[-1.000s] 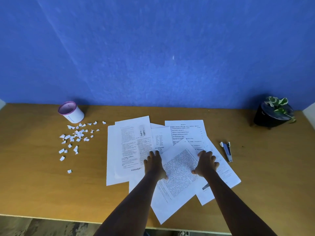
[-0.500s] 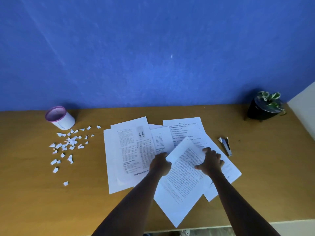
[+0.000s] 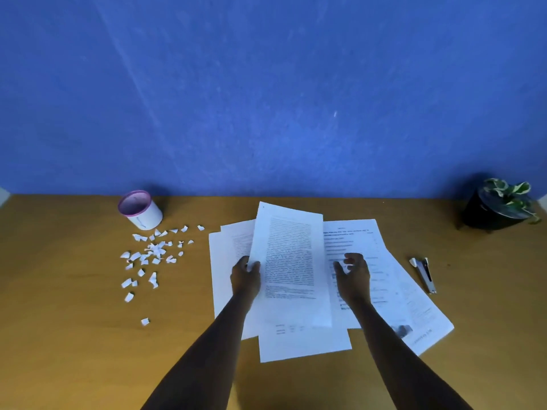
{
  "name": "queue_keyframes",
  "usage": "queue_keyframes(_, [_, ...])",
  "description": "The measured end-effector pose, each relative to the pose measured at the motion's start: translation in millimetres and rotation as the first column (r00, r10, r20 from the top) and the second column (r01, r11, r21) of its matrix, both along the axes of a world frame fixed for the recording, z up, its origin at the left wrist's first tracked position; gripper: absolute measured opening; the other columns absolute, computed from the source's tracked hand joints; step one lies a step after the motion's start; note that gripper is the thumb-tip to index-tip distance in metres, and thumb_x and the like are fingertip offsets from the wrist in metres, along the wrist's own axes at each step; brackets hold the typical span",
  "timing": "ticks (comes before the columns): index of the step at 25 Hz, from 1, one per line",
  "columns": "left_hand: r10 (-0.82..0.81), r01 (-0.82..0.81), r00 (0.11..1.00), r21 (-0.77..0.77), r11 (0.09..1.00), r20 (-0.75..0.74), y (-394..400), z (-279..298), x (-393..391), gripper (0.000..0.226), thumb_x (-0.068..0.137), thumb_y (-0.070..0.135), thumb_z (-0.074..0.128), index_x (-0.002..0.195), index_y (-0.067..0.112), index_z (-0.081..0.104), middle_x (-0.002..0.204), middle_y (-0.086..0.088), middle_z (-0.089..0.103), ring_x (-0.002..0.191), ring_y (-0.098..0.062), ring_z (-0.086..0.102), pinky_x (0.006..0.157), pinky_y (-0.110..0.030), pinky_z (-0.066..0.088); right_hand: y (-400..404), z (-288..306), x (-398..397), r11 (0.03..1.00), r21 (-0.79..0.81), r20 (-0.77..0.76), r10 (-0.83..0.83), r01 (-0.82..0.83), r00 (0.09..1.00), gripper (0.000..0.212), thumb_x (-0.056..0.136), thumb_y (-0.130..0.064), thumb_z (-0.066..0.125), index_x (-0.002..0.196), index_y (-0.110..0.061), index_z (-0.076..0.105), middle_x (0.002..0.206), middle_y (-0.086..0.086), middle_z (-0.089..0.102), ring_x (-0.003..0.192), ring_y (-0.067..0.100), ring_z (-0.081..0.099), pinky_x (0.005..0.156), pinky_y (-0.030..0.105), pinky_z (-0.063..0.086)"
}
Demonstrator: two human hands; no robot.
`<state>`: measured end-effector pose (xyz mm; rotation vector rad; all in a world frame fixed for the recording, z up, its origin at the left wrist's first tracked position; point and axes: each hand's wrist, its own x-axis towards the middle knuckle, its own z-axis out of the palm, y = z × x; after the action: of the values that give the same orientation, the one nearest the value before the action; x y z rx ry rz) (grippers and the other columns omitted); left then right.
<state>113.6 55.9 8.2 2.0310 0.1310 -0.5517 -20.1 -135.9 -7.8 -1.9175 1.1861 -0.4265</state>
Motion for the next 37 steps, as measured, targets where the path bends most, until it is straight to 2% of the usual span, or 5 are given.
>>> queue_keyframes(10, [0.227, -0.238, 0.971, 0.211, 0.948, 0.078, 25.7, -25.4, 24.8, 0.030, 0.096, 0.014, 0.057, 0.122, 0.000, 0.058, 0.127, -0.020, 0.061, 0.115, -0.038, 0.057, 0.096, -0.043, 0.050, 59.3, -0.9, 51.8, 0.964, 0.104, -0.339, 0.265, -0.244, 0.903, 0.085, 0.070, -0.046, 0.083, 0.132, -0.012, 0.037, 0.132, 0.010, 0.043, 0.125, 0.032, 0.044, 0.099, 0.045, 0.045])
queue_keyframes(14, [0.128, -0.141, 0.990, 0.424, 0.895, 0.059, 23.2, -24.8, 25.7, 0.065, 0.079, 0.028, 0.078, 0.131, 0.007, 0.046, 0.134, -0.018, 0.046, 0.125, -0.036, 0.043, 0.103, -0.047, 0.042, 68.3, -8.0, 55.5, 0.968, 0.039, -0.429, 0.240, -0.248, 0.871, 0.092, 0.064, -0.051, 0.085, 0.132, -0.014, 0.035, 0.133, 0.007, 0.041, 0.121, 0.030, 0.044, 0.097, 0.044, 0.048])
queue_keyframes(26, [0.209, -0.180, 0.976, 0.298, 0.937, -0.066, 25.6, -33.5, 49.6, 0.095, 0.070, 0.030, 0.087, 0.143, 0.007, 0.031, 0.143, -0.018, 0.041, 0.126, -0.038, 0.049, 0.100, -0.047, 0.051, 67.0, -14.0, 61.3, 0.955, 0.027, -0.415, 0.279, -0.295, 0.866, 0.085, 0.065, -0.041, 0.088, 0.130, -0.015, 0.039, 0.129, 0.006, 0.044, 0.114, 0.027, 0.053, 0.094, 0.042, 0.052])
queue_keyframes(31, [0.179, -0.162, 0.974, 0.126, 0.979, -0.140, 27.9, -35.4, 54.8, 0.049, 0.072, 0.029, 0.086, 0.109, 0.007, 0.064, 0.117, -0.011, 0.071, 0.100, -0.033, 0.068, 0.086, -0.042, 0.059, 68.2, -10.0, 62.5, 0.927, 0.064, -0.398, 0.363, -0.369, 0.843, 0.078, 0.066, -0.040, 0.086, 0.127, -0.020, 0.043, 0.123, 0.001, 0.054, 0.110, 0.023, 0.059, 0.090, 0.038, 0.055])
queue_keyframes(37, [-0.028, 0.010, 0.999, 0.519, 0.855, 0.027, 20.7, -27.8, 43.2, 0.047, 0.081, 0.039, 0.072, 0.121, 0.016, 0.060, 0.133, -0.013, 0.049, 0.124, -0.033, 0.041, 0.098, -0.044, 0.046, 74.9, -8.8, 59.0, 0.912, 0.170, -0.315, 0.409, -0.373, 0.856, 0.079, 0.065, -0.036, 0.087, 0.127, -0.022, 0.040, 0.124, 0.001, 0.062, 0.108, 0.025, 0.063, 0.089, 0.040, 0.058])
